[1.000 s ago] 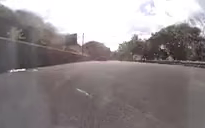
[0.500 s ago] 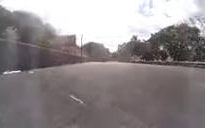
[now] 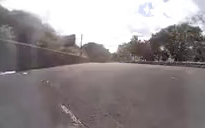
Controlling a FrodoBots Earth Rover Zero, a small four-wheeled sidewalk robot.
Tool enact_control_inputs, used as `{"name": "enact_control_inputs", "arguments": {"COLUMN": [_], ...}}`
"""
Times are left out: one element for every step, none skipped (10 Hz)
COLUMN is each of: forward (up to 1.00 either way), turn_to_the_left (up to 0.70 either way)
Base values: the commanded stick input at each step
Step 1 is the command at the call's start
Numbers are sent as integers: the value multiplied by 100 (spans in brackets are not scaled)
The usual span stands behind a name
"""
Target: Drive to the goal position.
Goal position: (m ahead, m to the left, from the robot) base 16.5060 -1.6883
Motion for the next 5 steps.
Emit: {"name": "enact_control_inputs", "arguments": {"forward": [70, 70, 70, 70, 70], "turn_to_the_left": [0, 0, 1, 1, 2]}}
